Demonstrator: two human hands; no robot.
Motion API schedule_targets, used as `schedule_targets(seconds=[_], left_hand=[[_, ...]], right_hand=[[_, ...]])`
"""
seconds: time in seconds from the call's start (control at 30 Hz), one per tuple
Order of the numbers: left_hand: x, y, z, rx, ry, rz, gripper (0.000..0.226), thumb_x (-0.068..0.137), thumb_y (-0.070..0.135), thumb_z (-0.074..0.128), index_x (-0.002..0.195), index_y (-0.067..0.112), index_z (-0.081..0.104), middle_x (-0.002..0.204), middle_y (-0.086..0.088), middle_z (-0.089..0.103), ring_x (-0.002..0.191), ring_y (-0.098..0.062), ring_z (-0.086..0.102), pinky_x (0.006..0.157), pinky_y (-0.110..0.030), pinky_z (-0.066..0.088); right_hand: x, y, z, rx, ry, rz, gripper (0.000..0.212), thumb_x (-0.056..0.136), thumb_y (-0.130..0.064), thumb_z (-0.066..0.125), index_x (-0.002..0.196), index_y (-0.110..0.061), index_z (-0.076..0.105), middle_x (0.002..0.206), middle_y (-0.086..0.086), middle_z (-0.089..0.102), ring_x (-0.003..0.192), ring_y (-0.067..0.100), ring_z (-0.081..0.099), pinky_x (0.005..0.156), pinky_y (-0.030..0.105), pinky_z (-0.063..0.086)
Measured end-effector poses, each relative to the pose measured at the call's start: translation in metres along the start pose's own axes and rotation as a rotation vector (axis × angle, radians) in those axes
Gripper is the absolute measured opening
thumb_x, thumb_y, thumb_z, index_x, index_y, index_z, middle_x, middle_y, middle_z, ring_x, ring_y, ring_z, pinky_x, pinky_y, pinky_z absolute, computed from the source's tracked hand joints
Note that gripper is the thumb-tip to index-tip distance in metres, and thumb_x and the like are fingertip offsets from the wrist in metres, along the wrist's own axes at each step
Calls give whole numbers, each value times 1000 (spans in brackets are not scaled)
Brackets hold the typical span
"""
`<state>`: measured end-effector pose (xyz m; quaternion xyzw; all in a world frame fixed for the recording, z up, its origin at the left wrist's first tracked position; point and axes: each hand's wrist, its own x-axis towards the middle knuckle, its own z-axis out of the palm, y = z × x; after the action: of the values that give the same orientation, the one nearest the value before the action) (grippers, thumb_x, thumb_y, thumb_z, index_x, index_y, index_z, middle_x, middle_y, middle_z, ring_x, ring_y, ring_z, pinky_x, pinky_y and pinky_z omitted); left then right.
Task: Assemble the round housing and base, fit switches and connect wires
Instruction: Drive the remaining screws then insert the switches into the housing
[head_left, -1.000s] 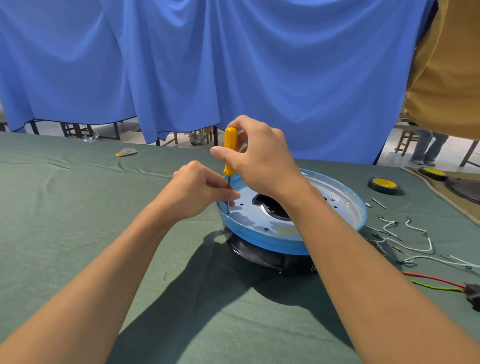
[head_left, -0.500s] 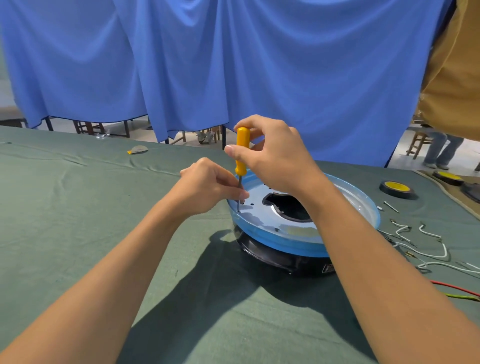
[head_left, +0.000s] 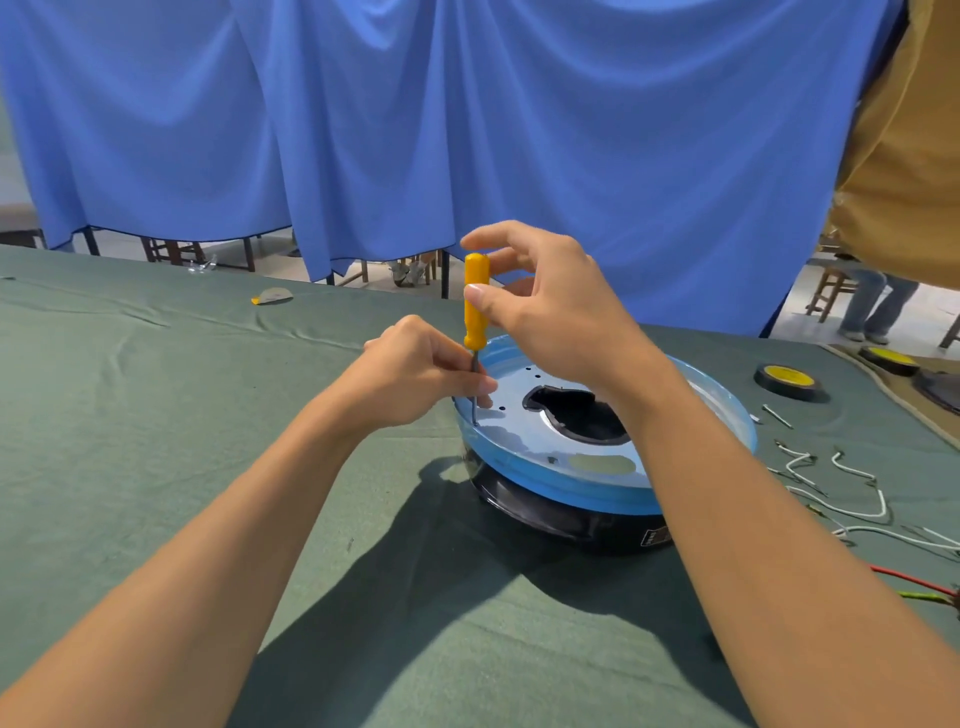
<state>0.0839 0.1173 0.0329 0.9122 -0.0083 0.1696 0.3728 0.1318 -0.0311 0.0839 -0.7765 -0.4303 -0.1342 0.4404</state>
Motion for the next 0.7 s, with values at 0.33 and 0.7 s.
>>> schedule_targets(seconds=[0.33, 0.7], left_hand=[[-2, 0, -3, -150, -165, -45, 19, 85, 13, 75, 104, 17, 76, 104, 6, 76, 103, -8, 68, 99, -27, 50], [0, -9, -5, -430, -222, -639, 34, 94, 30, 66, 111, 1, 63, 100, -22, 66, 75, -34, 71, 69, -44, 61]], right_hand=[[1, 6, 6, -65, 159, 33, 17, 85, -33, 70, 85, -21, 57, 73, -10, 60, 75, 9, 55, 64, 20, 42], [5, 12, -13, 56, 227, 119, 14, 87, -22, 68, 91, -10, 62, 81, 2, 64, 79, 29, 68, 75, 46, 57]])
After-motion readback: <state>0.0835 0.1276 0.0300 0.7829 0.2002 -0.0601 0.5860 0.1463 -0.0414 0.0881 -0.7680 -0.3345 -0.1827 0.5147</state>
